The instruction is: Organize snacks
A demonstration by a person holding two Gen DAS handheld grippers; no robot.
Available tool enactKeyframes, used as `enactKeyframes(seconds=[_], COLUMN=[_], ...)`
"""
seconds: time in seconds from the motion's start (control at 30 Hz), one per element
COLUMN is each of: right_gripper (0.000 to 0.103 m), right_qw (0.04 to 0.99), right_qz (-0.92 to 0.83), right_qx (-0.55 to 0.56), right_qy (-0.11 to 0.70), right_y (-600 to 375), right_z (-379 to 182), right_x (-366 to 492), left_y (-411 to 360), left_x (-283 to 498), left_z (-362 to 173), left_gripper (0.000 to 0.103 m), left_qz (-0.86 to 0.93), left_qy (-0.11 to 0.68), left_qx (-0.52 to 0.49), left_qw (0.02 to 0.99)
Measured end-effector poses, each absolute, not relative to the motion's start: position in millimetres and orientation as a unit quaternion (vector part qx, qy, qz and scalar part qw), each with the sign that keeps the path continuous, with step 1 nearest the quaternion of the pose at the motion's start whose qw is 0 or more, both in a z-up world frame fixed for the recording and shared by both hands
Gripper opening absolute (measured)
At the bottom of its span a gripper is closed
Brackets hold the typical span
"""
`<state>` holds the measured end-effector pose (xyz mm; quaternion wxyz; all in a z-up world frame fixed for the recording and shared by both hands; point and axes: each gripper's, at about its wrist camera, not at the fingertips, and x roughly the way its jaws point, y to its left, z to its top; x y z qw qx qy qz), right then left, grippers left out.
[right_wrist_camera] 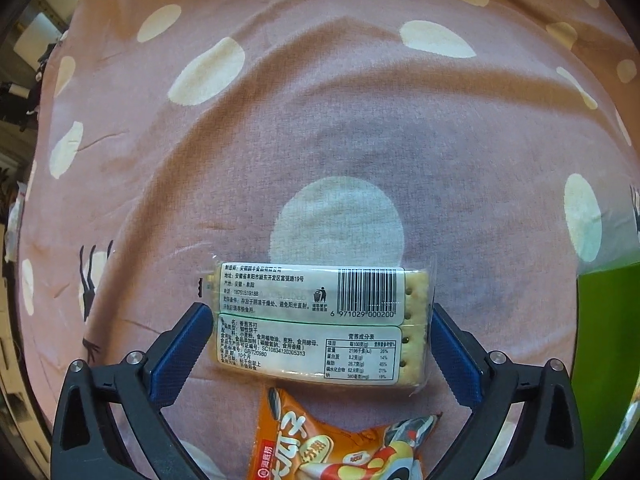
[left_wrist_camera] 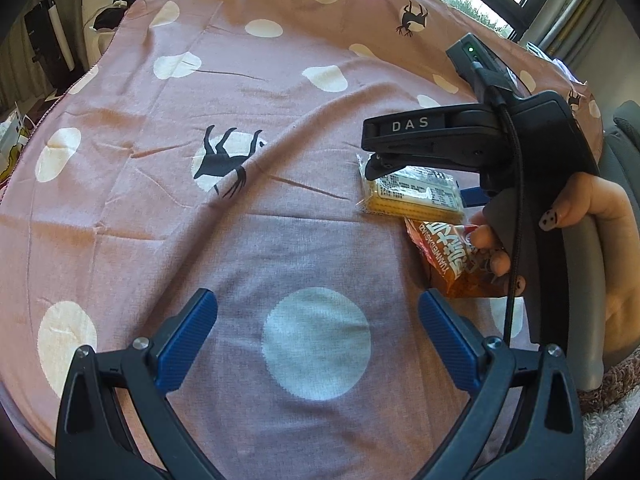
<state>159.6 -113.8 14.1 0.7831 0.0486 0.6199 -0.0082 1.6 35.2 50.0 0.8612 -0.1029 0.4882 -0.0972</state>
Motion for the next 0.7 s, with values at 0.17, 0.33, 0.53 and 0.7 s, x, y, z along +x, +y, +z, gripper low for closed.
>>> enactKeyframes(seconds=[0.17,0.33,0.53,0.7], right_gripper=[0.103,0.103,0.103,0.102], right_qw=[0.782,0.781,0.785,0.792], right_qz=[-0.012,-0.019,-0.021,-0.004], right_qx=[0.041,0.028,0.013,0.001], right_qy=[0.622,0.623,0.619,0.61], right_y=[-99.3,-87.3,-71.8,-63.9], right_z=[11.1,4.2,2.7,3.0], right_x=[169.1,172.5,176.3,176.2], left_y=[35.6,37.3,41.1,48.1], left_x=[1.6,1.9,3.8,4.5], left_z=[49.0,49.0,47.9,49.8], left_gripper=[0.101,0.101,0.101,0.101], left_qz=[-0.095,-0.094,-0.09,-0.089], left_qy=[0.49,0.49,0.493,0.492], left_qx=[-0.102,-0.103,-0.107,-0.118], left_qw=[0.861,0.86,0.859,0.858])
